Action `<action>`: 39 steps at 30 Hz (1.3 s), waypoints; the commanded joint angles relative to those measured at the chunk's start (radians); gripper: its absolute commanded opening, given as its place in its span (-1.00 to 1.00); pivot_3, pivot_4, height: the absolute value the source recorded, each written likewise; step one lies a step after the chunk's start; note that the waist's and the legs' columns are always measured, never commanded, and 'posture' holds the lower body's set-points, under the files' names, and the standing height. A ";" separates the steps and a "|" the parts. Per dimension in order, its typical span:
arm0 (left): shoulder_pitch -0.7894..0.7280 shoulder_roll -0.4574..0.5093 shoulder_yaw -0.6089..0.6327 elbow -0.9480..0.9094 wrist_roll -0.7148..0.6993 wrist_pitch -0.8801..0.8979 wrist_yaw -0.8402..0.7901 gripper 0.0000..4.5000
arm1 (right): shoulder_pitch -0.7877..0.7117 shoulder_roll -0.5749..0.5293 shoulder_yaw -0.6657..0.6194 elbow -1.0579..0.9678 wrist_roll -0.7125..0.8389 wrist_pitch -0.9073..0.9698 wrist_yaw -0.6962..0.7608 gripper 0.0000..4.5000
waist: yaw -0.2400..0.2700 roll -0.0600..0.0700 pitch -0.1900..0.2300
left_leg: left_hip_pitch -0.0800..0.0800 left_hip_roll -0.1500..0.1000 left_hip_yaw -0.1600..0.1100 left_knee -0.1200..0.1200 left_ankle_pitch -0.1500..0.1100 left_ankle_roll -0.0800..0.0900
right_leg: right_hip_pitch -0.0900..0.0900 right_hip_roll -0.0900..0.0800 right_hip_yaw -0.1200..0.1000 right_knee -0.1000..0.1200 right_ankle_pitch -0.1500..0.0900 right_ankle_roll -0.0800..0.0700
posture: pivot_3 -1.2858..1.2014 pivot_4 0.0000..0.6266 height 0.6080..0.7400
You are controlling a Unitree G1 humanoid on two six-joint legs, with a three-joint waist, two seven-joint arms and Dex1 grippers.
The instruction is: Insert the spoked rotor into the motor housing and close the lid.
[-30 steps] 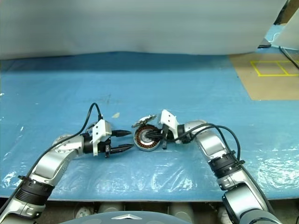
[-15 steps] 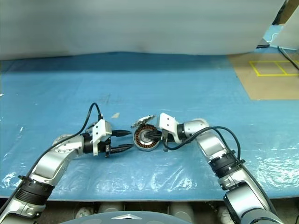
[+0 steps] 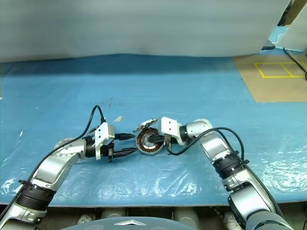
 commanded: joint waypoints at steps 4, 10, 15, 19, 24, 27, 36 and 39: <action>-0.004 0.004 0.014 -0.042 -0.011 0.002 0.009 0.13 | 0.009 -0.026 0.144 0.193 -0.219 -0.102 -0.034 -0.99 | -0.001 0.001 -0.005 | 0.003 0.000 0.001 0.000 0.000 0.000 | 0.003 0.000 0.001 0.000 0.000 0.000 | 0.03 -0.52 1.00; -0.006 -0.001 0.007 -0.048 -0.011 0.006 0.013 0.13 | 0.024 0.026 0.042 0.122 -0.047 0.029 0.003 -0.99 | 0.000 -0.001 -0.011 | 0.009 0.000 0.001 0.000 -0.003 0.005 | 0.009 -0.001 0.001 -0.001 0.000 0.000 | 0.03 -0.52 1.00; -0.006 -0.001 0.005 -0.043 -0.009 0.001 0.011 0.13 | 0.038 0.022 -0.011 0.039 0.012 0.084 0.008 -0.99 | 0.000 0.000 -0.011 | 0.002 0.000 0.001 0.000 -0.001 0.003 | 0.000 0.000 0.001 -0.002 0.000 0.000 | 0.03 -0.52 1.00; -0.010 0.001 0.005 -0.038 -0.010 -0.003 0.005 0.13 | 0.031 0.022 -0.052 0.006 0.047 0.082 0.006 -0.99 | 0.001 0.000 -0.011 | -0.002 0.000 0.001 -0.002 0.000 0.000 | -0.005 0.001 -0.001 -0.002 0.002 0.003 | 0.03 -0.52 1.00; -0.011 0.003 0.008 -0.035 -0.011 -0.005 0.000 0.13 | 0.005 0.035 -0.097 -0.025 0.090 0.125 -0.018 -0.99 | 0.001 0.002 -0.007 | -0.003 0.000 0.001 -0.003 0.000 0.000 | -0.006 0.000 -0.001 -0.002 0.001 0.002 | 0.03 -0.52 1.00; -0.007 0.005 0.009 -0.037 -0.011 -0.003 -0.002 0.13 | -0.011 -0.001 -0.081 -0.058 0.047 0.053 -0.006 -0.99 | 0.002 0.003 -0.003 | -0.003 0.000 0.001 -0.002 0.000 0.000 | -0.007 0.000 -0.001 -0.002 0.000 0.000 | 0.03 -0.52 1.00; -0.011 0.015 0.022 -0.036 -0.020 0.006 -0.008 0.13 | -0.075 -0.080 -0.045 -0.127 0.046 0.080 0.133 -0.99 | -0.001 0.004 -0.001 | -0.004 0.000 0.001 -0.002 0.000 0.000 | -0.007 0.001 -0.001 -0.002 0.001 0.002 | 0.03 -0.52 1.00; -0.014 0.017 0.024 -0.037 -0.023 0.009 -0.007 0.13 | -0.109 -0.080 -0.030 -0.136 0.033 0.077 0.158 -0.99 | 0.000 0.004 0.000 | -0.004 0.000 0.001 -0.002 0.000 0.000 | -0.008 0.001 -0.001 -0.001 0.001 0.002 | 0.03 -0.52 1.00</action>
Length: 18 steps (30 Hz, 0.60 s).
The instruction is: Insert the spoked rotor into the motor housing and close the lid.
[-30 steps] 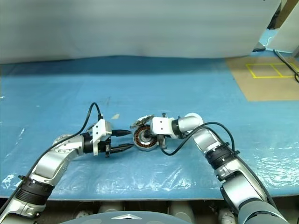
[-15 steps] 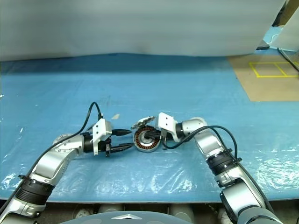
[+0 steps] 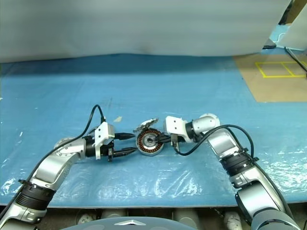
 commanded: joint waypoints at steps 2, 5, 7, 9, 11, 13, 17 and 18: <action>-0.007 0.011 0.023 -0.034 -0.021 0.007 -0.004 0.13 | -0.056 -0.006 0.025 -0.047 -0.020 -0.037 0.033 -0.99 | 0.002 0.000 0.000 | 0.000 0.000 0.000 0.000 0.000 0.000 | 0.000 0.000 0.000 0.000 0.000 -0.001 | 0.03 -0.52 1.00; -0.003 0.008 0.019 -0.037 -0.019 0.007 0.001 0.13 | -0.073 0.002 0.037 -0.018 -0.030 -0.058 0.043 -0.99 | 0.004 0.000 0.000 | -0.001 0.000 0.000 0.000 0.000 0.000 | 0.000 0.000 0.000 0.000 -0.001 -0.001 | 0.03 -0.52 1.00; -0.002 0.003 0.016 -0.040 -0.018 0.007 0.007 0.13 | -0.080 0.005 0.041 0.000 -0.035 -0.063 0.049 -0.99 | 0.003 0.000 0.000 | -0.001 0.000 0.000 0.000 0.000 0.000 | 0.000 0.000 0.000 0.000 -0.001 -0.001 | 0.03 -0.52 1.00; 0.000 -0.002 0.014 -0.044 -0.017 0.009 0.013 0.13 | -0.079 0.006 0.043 0.009 -0.035 -0.065 0.054 -0.99 | 0.003 0.000 0.000 | -0.001 0.000 0.000 0.000 0.000 0.000 | 0.000 0.000 0.000 0.000 -0.001 -0.001 | 0.03 -0.52 1.00; 0.003 -0.003 0.012 -0.047 -0.016 0.009 0.017 0.13 | -0.075 0.010 0.041 0.015 -0.031 -0.064 0.054 -0.99 | 0.003 0.000 0.000 | -0.001 0.000 0.000 0.000 0.000 0.000 | 0.000 0.000 0.000 0.000 -0.001 -0.001 | 0.03 -0.52 1.00; 0.008 -0.003 0.012 -0.048 -0.016 0.007 0.019 0.13 | -0.076 0.014 0.041 0.032 -0.038 -0.077 0.048 -0.99 | 0.003 0.000 0.000 | -0.001 0.000 0.000 0.000 0.000 0.000 | 0.000 0.000 0.000 0.000 -0.001 -0.001 | 0.03 -0.52 1.00; 0.009 -0.003 0.011 -0.050 -0.016 0.008 0.022 0.13 | -0.081 0.022 0.038 0.059 -0.047 -0.092 0.036 -0.99 | 0.003 0.000 0.000 | -0.001 0.000 0.000 0.000 0.000 0.000 | 0.000 0.000 0.000 0.000 -0.001 -0.002 | 0.03 -0.52 1.00; 0.009 -0.003 0.011 -0.050 -0.017 0.009 0.022 0.13 | -0.081 0.028 0.034 0.053 -0.039 -0.081 0.037 -0.99 | 0.003 0.000 0.000 | -0.001 0.000 0.000 0.000 0.000 0.000 | 0.000 0.000 0.000 0.001 -0.001 -0.002 | 0.03 -0.52 1.00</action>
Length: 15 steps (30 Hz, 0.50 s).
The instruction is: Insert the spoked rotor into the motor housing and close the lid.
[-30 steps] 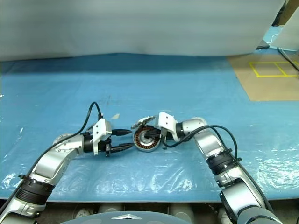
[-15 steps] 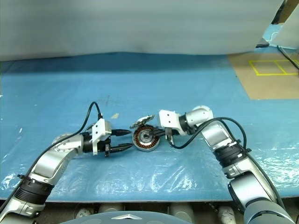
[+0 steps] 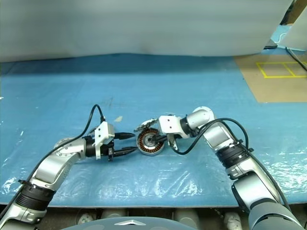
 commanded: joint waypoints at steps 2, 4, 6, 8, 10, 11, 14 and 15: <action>0.001 0.001 0.011 -0.034 -0.013 -0.002 0.001 0.13 | -0.025 0.020 -0.020 -0.016 0.019 0.002 -0.006 -0.99 | -0.001 0.000 0.000 | 0.000 0.000 0.000 0.000 0.000 0.000 | 0.000 0.000 0.000 0.000 0.000 0.000 | 0.03 -0.52 1.00; 0.000 0.001 0.010 -0.031 -0.012 -0.004 -0.001 0.13 | -0.026 0.028 -0.016 0.009 0.007 -0.011 -0.014 -0.99 | 0.000 0.000 0.000 | 0.000 0.000 0.000 0.000 0.000 0.000 | 0.000 0.000 0.000 0.000 0.000 0.000 | 0.03 -0.52 1.00; -0.001 0.000 0.009 -0.030 -0.011 -0.004 -0.003 0.13 | -0.026 0.033 -0.012 0.028 -0.006 -0.025 -0.022 -0.99 | 0.000 0.000 0.000 | 0.000 0.000 0.000 0.000 0.000 0.000 | 0.000 0.000 0.000 0.000 0.000 0.000 | 0.03 -0.52 1.00; -0.002 0.000 0.009 -0.028 -0.012 -0.005 -0.003 0.13 | -0.027 0.037 -0.010 0.032 -0.008 -0.028 -0.023 -0.99 | 0.000 0.000 0.000 | 0.000 0.000 0.000 0.000 0.000 0.000 | 0.000 0.000 0.000 0.000 0.000 0.000 | 0.03 -0.52 1.00; -0.002 0.001 0.010 -0.026 -0.011 -0.006 -0.004 0.13 | -0.028 0.045 -0.010 0.028 -0.002 -0.023 -0.024 -0.99 | 0.000 0.000 0.000 | 0.000 0.000 0.000 0.000 0.000 0.000 | 0.000 0.000 0.000 0.001 0.000 0.000 | 0.03 -0.52 1.00; -0.003 0.002 0.010 -0.025 -0.011 -0.006 -0.005 0.13 | -0.030 0.048 -0.010 0.030 -0.002 -0.023 -0.025 -0.99 | 0.000 0.000 0.000 | 0.000 0.000 0.000 0.000 0.000 0.000 | 0.000 0.000 0.000 0.001 0.000 0.000 | 0.03 -0.52 1.00; -0.003 0.003 0.010 -0.028 -0.010 -0.005 -0.004 0.13 | -0.034 0.057 -0.009 0.048 -0.010 -0.031 -0.030 -0.99 | -0.001 0.000 0.000 | 0.000 0.000 0.000 0.000 0.000 0.000 | 0.000 0.000 0.000 0.001 0.000 0.000 | 0.03 -0.52 1.00; -0.002 0.003 0.010 -0.030 -0.010 -0.004 -0.003 0.13 | -0.034 0.059 -0.013 0.049 -0.003 -0.021 -0.027 -0.99 | 0.000 0.000 0.000 | 0.000 0.000 0.000 0.000 0.000 0.000 | 0.000 0.000 0.000 0.001 0.000 0.000 | 0.03 -0.52 1.00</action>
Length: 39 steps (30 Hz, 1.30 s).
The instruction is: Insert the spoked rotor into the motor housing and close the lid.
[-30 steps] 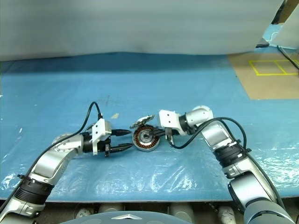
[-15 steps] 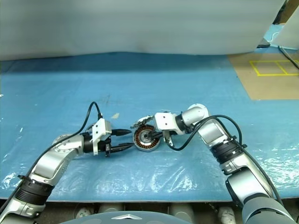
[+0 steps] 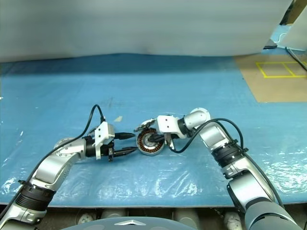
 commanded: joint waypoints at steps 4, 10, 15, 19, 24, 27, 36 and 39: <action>0.000 0.006 0.011 -0.035 -0.010 -0.003 -0.002 0.13 | -0.038 0.013 -0.045 -0.052 0.080 0.087 0.031 -0.99 | 0.001 0.000 0.000 | 0.000 0.000 0.000 0.000 0.000 0.000 | 0.000 0.000 0.000 0.000 0.000 0.000 | 0.03 -0.52 1.00; 0.000 0.000 0.006 -0.037 -0.009 -0.002 0.000 0.13 | -0.050 0.008 -0.035 -0.086 0.092 0.139 0.049 -0.10 | 0.001 0.000 0.000 | 0.000 0.000 0.000 0.000 0.001 0.002 | 0.000 0.000 0.000 0.000 0.000 0.000 | 0.03 -0.52 1.00; -0.005 -0.005 0.002 -0.031 -0.005 -0.005 0.001 0.13 | -0.074 0.008 -0.021 -0.045 0.067 0.119 0.062 0.52 | 0.001 0.000 0.000 | 0.000 0.000 0.000 0.001 0.002 0.003 | 0.000 0.000 0.000 0.001 0.000 0.000 | 0.03 -0.52 1.00; 0.012 0.001 0.010 -0.036 -0.007 -0.012 -0.002 0.13 | -0.063 0.001 -0.020 -0.061 0.077 0.155 0.082 0.52 | 0.001 0.000 0.000 | 0.000 0.000 0.000 0.001 0.002 0.003 | 0.000 0.000 0.000 0.001 0.000 0.000 | 0.03 -0.52 1.00; 0.028 0.004 0.015 -0.041 -0.007 -0.019 0.000 0.13 | -0.056 -0.030 -0.033 -0.136 0.142 0.372 0.132 0.52 | 0.002 0.000 0.000 | 0.000 0.000 0.000 0.001 0.002 0.003 | 0.000 0.000 0.000 0.001 0.000 0.000 | 0.03 -0.52 1.00; 0.026 0.003 0.014 -0.030 -0.003 -0.026 0.000 0.13 | -0.066 -0.042 -0.037 -0.176 0.155 0.502 0.108 0.52 | 0.003 0.000 0.000 | 0.000 0.000 0.000 0.001 0.002 0.003 | 0.000 0.000 0.000 0.001 0.000 0.000 | 0.03 -0.52 1.00; 0.010 -0.002 0.012 0.014 0.008 -0.048 -0.003 0.13 | -0.146 -0.080 0.082 -0.245 0.123 0.905 0.043 0.52 | 0.004 0.000 0.000 | 0.001 0.000 0.000 0.001 0.000 0.000 | 0.000 0.000 0.000 0.002 0.000 0.000 | 0.03 -0.52 1.00; 0.013 0.000 0.009 0.015 0.013 -0.052 -0.002 0.13 | -0.190 -0.067 0.121 -0.233 0.117 1.008 0.012 0.52 | 0.004 0.000 0.000 | 0.001 0.000 0.000 0.001 0.000 0.000 | 0.000 0.000 0.000 0.002 0.000 0.000 | 0.03 -0.52 1.00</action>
